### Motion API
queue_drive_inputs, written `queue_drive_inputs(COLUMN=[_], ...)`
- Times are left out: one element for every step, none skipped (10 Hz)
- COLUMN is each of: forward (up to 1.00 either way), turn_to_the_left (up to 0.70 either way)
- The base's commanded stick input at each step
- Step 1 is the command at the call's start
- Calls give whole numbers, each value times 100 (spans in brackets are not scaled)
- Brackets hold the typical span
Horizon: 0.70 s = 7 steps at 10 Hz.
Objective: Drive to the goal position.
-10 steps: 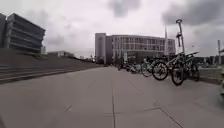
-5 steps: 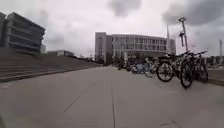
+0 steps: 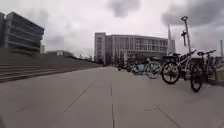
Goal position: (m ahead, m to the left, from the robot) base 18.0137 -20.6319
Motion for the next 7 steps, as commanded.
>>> queue_drive_inputs(forward=[70,70,70,70,70,70,70], turn_to_the_left=[5,5,5,5,5,5,5])
